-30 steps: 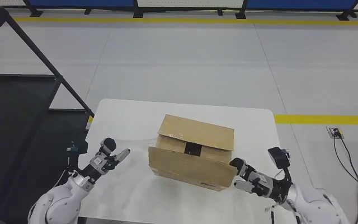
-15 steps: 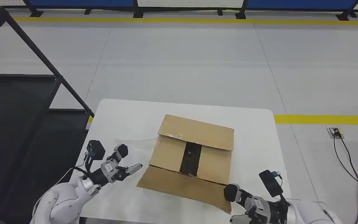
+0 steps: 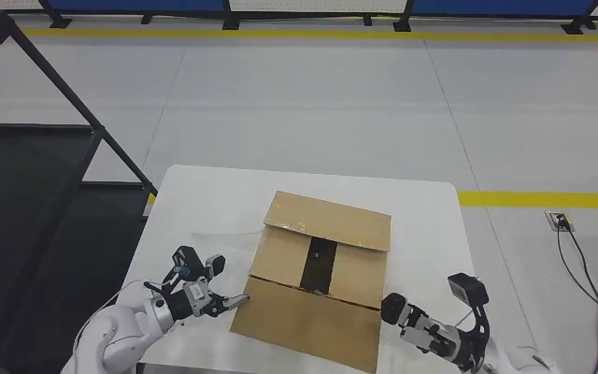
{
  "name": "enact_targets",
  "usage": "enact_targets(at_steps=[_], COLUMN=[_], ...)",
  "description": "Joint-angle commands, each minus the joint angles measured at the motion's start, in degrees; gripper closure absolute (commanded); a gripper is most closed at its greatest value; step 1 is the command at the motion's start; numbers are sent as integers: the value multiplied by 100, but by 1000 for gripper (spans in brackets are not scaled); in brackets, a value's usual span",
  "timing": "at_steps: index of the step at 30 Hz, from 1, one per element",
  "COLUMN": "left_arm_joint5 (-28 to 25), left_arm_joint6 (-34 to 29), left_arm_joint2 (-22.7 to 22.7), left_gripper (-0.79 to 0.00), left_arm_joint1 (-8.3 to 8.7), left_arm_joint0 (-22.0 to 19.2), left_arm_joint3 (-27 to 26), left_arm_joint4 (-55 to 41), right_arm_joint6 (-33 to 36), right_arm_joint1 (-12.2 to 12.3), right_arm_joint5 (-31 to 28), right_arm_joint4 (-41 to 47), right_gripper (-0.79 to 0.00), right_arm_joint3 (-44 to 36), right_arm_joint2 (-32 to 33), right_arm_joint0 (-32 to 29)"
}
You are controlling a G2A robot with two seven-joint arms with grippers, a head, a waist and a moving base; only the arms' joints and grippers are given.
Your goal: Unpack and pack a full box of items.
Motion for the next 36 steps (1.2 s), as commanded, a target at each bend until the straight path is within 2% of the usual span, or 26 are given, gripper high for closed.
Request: enact_targets(at_steps=[1,11,13,15,18,23,29,36], left_arm_joint5=[113,166,166,166,166,205,320,352], left_arm_joint6=[36,77,77,77,77,110,298,325], left_arm_joint2=[45,79,79,79,79,109,191,306], left_gripper=[-785,-785,-785,-785,-785,-785,-785,-785], left_arm_joint1=[2,6,6,6,6,10,29,54], left_arm_joint0=[-31,-48,-48,-48,-48,-11,58,9], left_arm_joint3=[30,71,71,71,71,-3,-63,-9], left_arm_joint4=[81,122,122,122,122,207,398,468], right_arm_joint6=[5,-88,-376,-400,-262,-332,-524,-1069], right_arm_joint1=[0,-5,-33,-54,-76,-128,-193,-299], right_arm_joint5=[-7,54,546,1203,2054,2826,3073,2760], right_arm_joint4=[-21,26,262,923,1429,1386,1198,1553], right_gripper=[-785,-785,-785,-785,-785,-785,-785,-785], right_arm_joint3=[-1,19,17,157,541,1158,1592,1770], right_arm_joint2=[0,4,-133,-291,-471,-778,-1039,-1115], right_arm_joint0=[-1,3,118,399,957,1657,2076,2317])
